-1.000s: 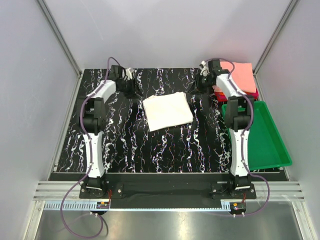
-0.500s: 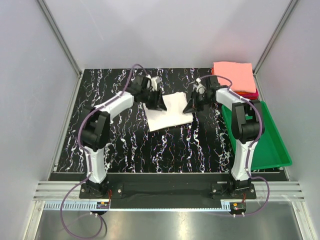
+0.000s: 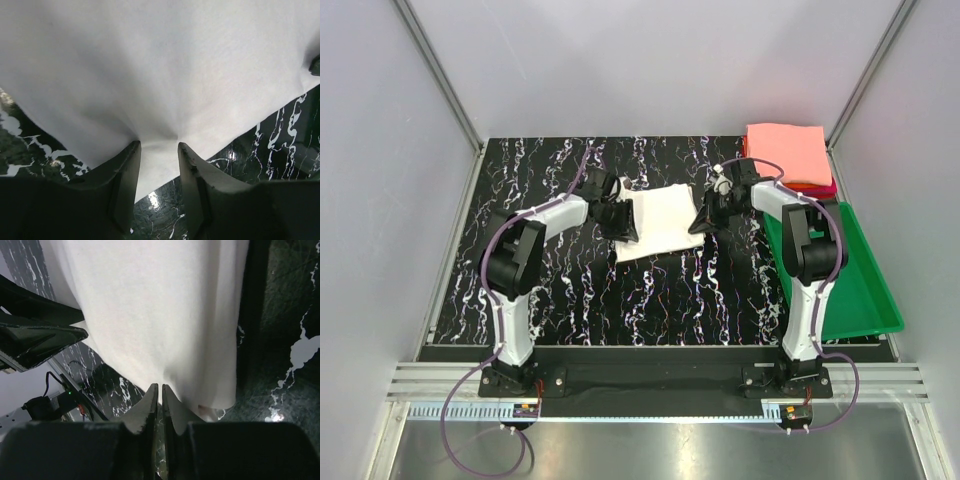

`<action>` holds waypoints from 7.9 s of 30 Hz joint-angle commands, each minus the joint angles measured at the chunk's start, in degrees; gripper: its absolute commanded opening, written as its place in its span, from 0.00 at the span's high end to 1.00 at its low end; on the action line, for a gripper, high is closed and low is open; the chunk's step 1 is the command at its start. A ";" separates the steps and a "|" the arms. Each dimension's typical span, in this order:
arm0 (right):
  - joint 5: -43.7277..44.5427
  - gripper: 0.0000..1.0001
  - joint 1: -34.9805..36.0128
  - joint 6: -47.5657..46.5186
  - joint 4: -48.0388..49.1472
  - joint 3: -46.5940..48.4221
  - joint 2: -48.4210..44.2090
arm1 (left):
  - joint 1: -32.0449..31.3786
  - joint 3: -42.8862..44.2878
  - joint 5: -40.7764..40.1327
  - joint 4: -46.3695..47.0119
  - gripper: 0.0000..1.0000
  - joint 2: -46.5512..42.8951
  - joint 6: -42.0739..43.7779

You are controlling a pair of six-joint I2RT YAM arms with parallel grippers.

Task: Fold and stack the t-shirts
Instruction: Fold the tshirt, then neatly place the folded tshirt to the corner

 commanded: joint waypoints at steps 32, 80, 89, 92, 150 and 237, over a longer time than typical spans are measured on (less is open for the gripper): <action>8.22 0.86 0.13 0.05 6.21 -9.39 -4.39 | -1.69 5.10 6.15 1.74 0.56 -5.19 0.83; 12.69 0.11 3.91 -5.39 -1.70 24.62 12.40 | -0.82 -9.48 2.32 -8.52 0.51 -35.49 9.07; 22.02 0.19 6.63 -3.99 -3.01 29.63 18.03 | 1.64 -15.29 -0.06 -10.10 0.50 -46.05 14.25; 21.59 0.25 6.81 -5.04 -3.54 30.24 19.44 | 2.70 -16.34 -0.58 -10.28 0.49 -47.81 15.31; 34.67 1.00 4.88 -28.94 -4.86 21.63 -19.13 | 2.70 -20.38 0.30 -9.93 0.48 -48.07 15.22; 29.31 0.71 -29.24 -12.00 4.46 58.31 12.69 | 3.23 -19.77 5.31 -9.49 0.44 -41.13 15.05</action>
